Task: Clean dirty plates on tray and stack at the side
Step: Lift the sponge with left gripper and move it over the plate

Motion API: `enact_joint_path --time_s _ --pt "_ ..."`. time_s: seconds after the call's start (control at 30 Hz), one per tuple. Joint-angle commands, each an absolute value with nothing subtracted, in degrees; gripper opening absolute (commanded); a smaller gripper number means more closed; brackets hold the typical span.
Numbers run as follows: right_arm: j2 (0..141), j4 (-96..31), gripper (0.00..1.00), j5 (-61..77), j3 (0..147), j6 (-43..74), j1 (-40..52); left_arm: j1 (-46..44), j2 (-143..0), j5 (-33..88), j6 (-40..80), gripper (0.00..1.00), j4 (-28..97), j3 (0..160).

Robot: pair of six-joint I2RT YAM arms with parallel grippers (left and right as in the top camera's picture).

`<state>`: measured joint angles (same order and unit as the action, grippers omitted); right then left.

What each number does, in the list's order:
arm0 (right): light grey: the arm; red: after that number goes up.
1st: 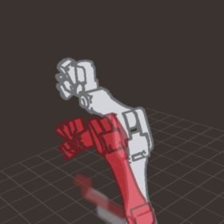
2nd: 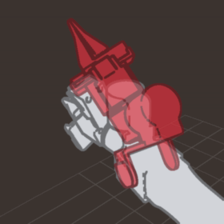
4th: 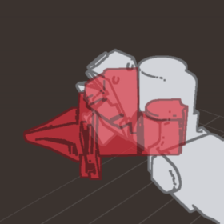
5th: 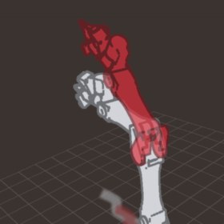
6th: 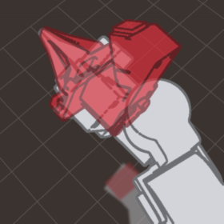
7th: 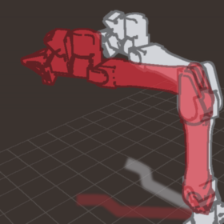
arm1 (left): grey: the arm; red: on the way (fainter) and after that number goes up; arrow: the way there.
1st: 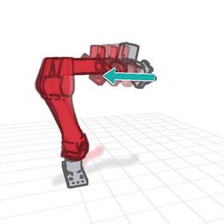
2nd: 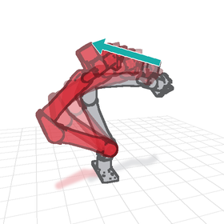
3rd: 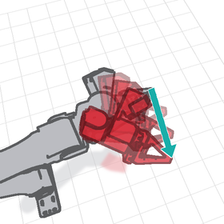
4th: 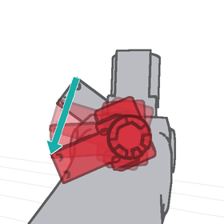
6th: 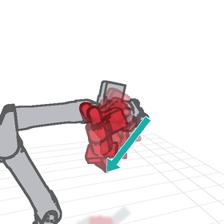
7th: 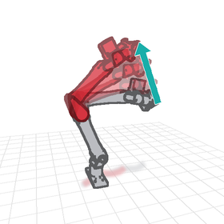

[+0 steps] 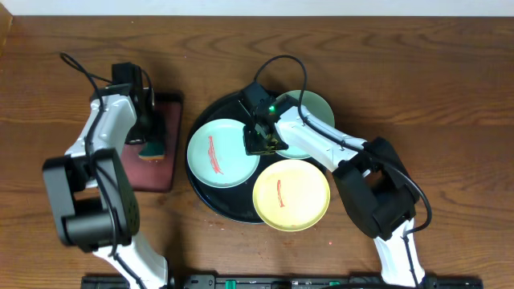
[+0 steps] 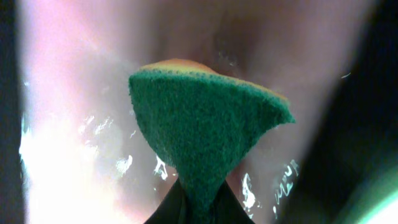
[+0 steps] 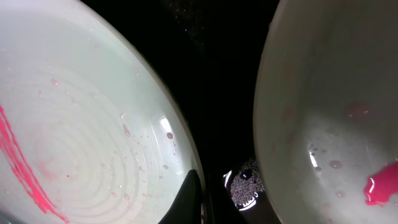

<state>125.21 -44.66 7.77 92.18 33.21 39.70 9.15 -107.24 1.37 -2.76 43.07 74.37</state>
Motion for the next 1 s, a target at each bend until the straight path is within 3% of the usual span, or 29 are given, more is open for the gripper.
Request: enact_joint_path --time_s 0.0,0.5,0.67,0.97 --pt "127.20 -44.16 0.01 7.70 91.90 32.05 39.29 9.08 -99.88 6.35 -0.89 0.07 46.52 77.89" --pt "127.20 -44.53 0.01 9.32 91.90 31.20 38.89 9.08 -98.06 4.75 0.95 0.07 50.96 77.84" --pt "127.20 -44.51 0.01 9.50 91.90 31.20 38.76 8.62 -98.06 9.98 1.23 0.07 51.00 77.82" --pt "127.20 -44.62 0.01 9.54 91.90 31.22 38.44 -0.51 -98.17 12.14 12.95 0.08 50.46 73.01"
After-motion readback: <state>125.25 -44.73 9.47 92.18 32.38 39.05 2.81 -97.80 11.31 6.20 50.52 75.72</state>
